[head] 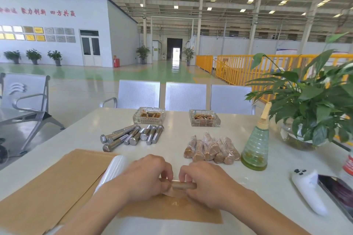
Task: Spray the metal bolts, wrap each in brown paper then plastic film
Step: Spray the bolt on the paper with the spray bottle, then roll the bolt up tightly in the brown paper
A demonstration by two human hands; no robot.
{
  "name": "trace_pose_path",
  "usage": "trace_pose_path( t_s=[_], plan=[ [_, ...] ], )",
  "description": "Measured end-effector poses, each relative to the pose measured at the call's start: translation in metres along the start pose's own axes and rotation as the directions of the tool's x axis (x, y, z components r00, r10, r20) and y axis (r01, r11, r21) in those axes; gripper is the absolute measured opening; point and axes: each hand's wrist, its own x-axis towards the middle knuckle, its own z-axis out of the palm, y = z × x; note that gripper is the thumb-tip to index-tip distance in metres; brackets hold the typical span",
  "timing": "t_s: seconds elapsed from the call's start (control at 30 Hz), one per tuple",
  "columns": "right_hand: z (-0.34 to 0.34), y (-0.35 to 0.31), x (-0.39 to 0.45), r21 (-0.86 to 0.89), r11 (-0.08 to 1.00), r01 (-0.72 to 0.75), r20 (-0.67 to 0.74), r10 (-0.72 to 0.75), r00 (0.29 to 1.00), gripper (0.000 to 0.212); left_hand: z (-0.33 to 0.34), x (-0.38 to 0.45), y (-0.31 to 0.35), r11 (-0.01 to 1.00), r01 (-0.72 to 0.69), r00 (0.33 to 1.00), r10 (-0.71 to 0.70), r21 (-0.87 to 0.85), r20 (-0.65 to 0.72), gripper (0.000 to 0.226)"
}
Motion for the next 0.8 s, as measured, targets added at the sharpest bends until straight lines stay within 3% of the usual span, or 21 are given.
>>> trace_pose_path(
  t_s=[0.1,0.27,0.43,0.5,0.6,0.7,0.8],
  plan=[
    [0.003,0.006,-0.001,-0.012,1.0,0.022,-0.006,-0.022,1.0,0.031,0.003,0.0,-0.001,1.0,0.011,1.0,-0.011,0.007,0.005,0.029],
    [0.009,0.011,-0.001,0.007,0.999,0.04,-0.028,-0.04,0.999,0.031,0.019,-0.005,0.009,0.97,-0.076,0.989,0.103,0.233,-0.107,0.024],
    [0.011,0.009,-0.002,-0.014,0.998,0.067,-0.059,-0.067,0.996,0.029,0.011,-0.012,0.015,0.954,-0.109,0.983,0.146,0.278,-0.114,0.022],
    [0.011,0.009,-0.002,-0.026,0.996,0.08,-0.072,-0.081,0.994,0.027,0.004,-0.018,0.017,0.962,-0.186,0.977,0.202,0.198,-0.062,0.023],
    [0.011,0.008,0.0,-0.022,0.996,0.09,-0.087,-0.091,0.992,0.024,-0.01,-0.028,0.025,0.967,-0.24,0.966,0.229,0.085,0.123,0.033],
    [0.012,0.008,0.001,0.02,0.997,0.074,-0.069,-0.072,0.995,0.025,-0.01,-0.033,0.032,0.972,-0.189,0.955,0.149,0.14,0.255,0.038],
    [0.013,0.009,0.002,0.023,0.998,0.062,-0.057,-0.061,0.997,0.026,-0.005,-0.033,0.038,0.955,-0.188,0.964,0.134,0.23,0.229,0.029]
  ],
)
